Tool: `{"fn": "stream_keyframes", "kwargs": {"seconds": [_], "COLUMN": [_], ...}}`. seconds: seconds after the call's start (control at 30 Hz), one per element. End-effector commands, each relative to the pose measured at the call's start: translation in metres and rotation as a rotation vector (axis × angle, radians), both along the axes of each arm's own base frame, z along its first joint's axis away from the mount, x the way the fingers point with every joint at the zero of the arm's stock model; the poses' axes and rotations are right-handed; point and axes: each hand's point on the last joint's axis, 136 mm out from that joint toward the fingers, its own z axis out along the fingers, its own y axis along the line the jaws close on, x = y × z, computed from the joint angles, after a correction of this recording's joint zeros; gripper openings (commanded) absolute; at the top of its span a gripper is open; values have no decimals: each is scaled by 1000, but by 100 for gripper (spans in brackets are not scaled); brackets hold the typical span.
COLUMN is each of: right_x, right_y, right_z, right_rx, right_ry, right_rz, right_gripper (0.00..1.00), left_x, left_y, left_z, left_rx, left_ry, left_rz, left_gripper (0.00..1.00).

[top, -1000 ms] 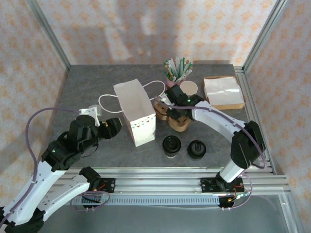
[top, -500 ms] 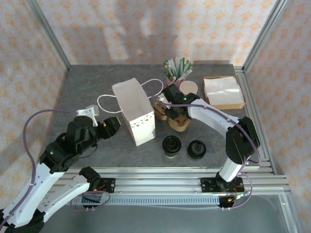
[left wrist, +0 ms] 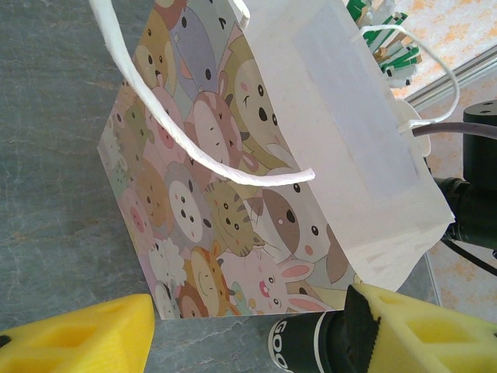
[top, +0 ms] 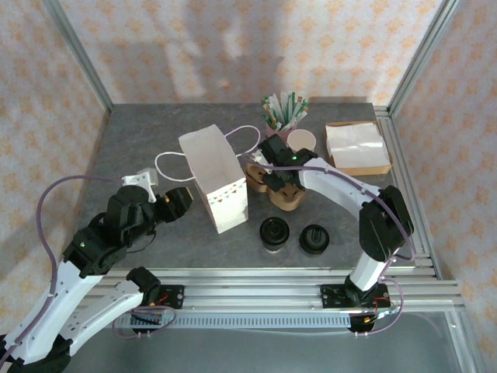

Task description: Pack the takeout coffee

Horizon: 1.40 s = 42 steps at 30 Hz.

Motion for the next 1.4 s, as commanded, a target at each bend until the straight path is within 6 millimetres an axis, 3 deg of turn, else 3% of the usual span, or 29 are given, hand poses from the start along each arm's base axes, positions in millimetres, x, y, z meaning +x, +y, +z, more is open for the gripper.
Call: {"fn": "stream_keyframes", "kwargs": {"seconds": [0.0,1.0,1.17,1.37], "right_x": [8,15,14,7], "right_y": [1,-3,-3,0], "right_z": [2,-10,-7,5], "right_rx": [-14,-73,-73,-54], "right_ry": [-11,-8,-6,-24], "right_rz": [1,-17,-16,-10], "right_gripper": [51,48,41,40], "left_x": [2,6,6,5], "left_y": [3,-3,-2,1], "left_z": [2,0,0,2], "left_rx": [-10,-32,-28,-17], "left_ry": [1,8,5,0], "left_rz": [27,18,21,28], "left_gripper": [67,64,64,63]}}
